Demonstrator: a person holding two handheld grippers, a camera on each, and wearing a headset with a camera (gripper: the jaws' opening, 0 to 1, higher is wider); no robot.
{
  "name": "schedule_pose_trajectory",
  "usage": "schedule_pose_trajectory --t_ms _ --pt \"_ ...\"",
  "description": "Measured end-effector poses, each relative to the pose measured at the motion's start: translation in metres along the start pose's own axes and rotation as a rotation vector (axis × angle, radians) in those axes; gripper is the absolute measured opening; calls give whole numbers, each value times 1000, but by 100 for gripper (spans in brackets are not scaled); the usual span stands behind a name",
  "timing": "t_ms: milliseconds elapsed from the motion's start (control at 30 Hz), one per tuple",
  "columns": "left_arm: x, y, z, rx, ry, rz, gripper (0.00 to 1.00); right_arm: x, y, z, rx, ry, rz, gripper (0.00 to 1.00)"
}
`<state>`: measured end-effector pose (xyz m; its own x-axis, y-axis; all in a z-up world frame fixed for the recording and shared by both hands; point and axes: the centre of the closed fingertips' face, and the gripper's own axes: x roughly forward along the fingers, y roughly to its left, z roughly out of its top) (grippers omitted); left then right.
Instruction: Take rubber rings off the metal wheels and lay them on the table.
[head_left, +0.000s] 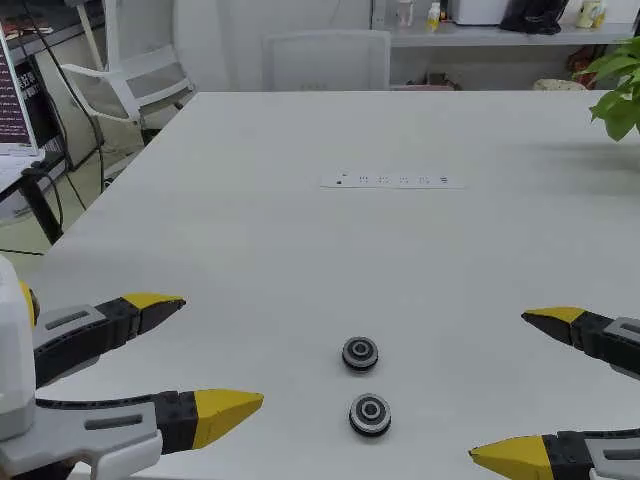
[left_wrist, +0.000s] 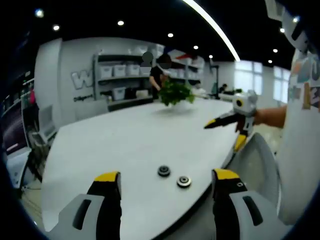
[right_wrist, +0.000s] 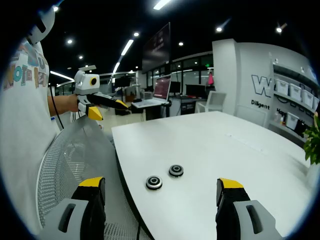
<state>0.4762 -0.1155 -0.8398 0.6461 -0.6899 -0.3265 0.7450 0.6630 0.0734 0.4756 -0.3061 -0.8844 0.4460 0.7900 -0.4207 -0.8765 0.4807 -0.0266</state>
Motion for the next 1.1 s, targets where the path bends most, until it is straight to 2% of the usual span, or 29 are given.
schedule_pose_trajectory --t_ms 133,333,533,733,1100 --pt "-1 0 1 -13 -6 -4 100 1 1 -1 -3 6 0 92" --pt "0 -2 -2 -4 13 -16 100 1 1 -3 -2 9 -1 92" --pt "0 -4 -5 -24 11 -12 100 4 3 -8 -10 28 12 92" --pt "0 -4 -9 -29 28 -11 100 4 2 -10 -8 30 15 92" --pt "-1 -8 -12 -32 47 -15 100 1 2 -6 -20 23 17 93"
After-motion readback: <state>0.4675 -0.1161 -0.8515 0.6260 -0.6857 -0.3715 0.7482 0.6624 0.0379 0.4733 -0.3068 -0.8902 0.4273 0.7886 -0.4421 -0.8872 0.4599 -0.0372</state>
